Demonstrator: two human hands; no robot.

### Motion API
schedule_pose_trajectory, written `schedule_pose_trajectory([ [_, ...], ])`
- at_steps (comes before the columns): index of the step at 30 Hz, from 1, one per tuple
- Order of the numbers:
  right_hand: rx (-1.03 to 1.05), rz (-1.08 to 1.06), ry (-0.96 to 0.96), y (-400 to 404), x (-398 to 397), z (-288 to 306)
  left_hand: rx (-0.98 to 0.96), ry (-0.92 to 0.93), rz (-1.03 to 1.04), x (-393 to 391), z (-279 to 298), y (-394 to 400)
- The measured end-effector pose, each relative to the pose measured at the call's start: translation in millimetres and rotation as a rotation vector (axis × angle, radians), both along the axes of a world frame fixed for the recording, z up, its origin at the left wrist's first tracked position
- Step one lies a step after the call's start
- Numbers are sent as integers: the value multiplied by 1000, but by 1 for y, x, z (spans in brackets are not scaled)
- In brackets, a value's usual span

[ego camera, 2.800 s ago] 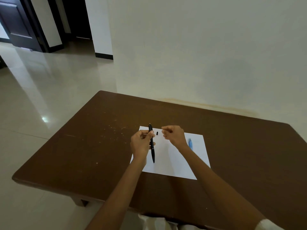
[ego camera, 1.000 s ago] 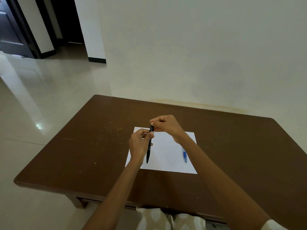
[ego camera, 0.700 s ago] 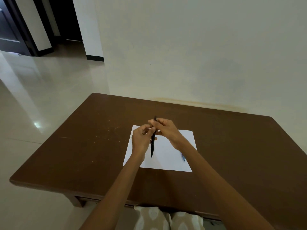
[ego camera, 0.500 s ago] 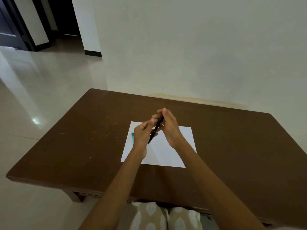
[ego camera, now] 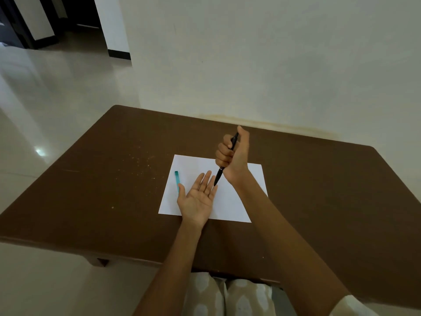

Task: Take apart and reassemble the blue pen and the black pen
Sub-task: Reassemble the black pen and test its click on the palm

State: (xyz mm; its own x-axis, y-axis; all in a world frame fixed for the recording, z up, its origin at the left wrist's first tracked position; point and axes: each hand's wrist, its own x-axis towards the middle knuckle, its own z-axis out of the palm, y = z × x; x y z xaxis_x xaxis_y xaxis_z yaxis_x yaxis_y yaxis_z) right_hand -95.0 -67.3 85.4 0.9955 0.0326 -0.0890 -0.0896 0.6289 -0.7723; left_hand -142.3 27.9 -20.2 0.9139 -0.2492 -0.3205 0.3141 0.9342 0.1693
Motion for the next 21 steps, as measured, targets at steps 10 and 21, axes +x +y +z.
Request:
schedule_pose_trajectory([
  [10,-25,-79,88,24,-4,-9,-53,-62,0,-1,-5,5],
  [21,12,-87,173,16,-4,-8,-25,-178,-50,-2,-7,6],
])
